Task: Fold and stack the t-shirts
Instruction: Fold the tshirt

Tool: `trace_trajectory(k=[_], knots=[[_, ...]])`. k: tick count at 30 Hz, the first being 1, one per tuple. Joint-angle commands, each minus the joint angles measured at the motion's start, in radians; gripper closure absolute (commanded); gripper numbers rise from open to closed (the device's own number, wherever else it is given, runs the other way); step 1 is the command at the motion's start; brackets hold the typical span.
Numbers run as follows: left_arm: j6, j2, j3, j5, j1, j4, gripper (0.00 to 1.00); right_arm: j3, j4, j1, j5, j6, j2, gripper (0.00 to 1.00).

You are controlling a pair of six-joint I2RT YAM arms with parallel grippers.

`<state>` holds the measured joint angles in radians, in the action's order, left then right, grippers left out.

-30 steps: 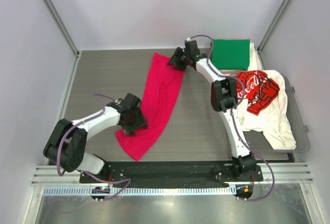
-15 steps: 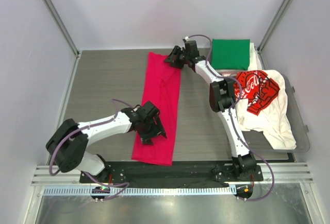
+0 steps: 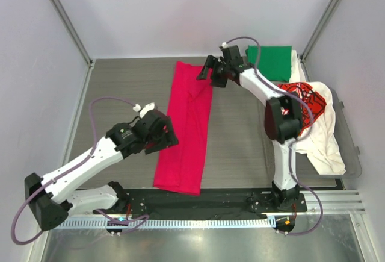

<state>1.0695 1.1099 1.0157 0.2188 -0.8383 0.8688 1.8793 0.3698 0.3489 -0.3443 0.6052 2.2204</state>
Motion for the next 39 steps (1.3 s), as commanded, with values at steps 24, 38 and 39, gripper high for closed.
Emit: trace_trajectory(k=[24,38,39], knots=[[0.135,-0.377,-0.542,-0.104,0.093,-0.079,0.29,-1.224,-0.209,0.898,0.436,0.651,-0.783,0.44],[0.185,-0.493,-0.709,-0.203,0.09,-0.175,0.46,-1.263,-0.18,0.926,0.484,0.696,-0.803,0.87],[0.185,-0.493,-0.713,-0.208,0.088,-0.18,0.47,-1.266,-0.177,0.926,0.484,0.696,-0.804,0.88]])
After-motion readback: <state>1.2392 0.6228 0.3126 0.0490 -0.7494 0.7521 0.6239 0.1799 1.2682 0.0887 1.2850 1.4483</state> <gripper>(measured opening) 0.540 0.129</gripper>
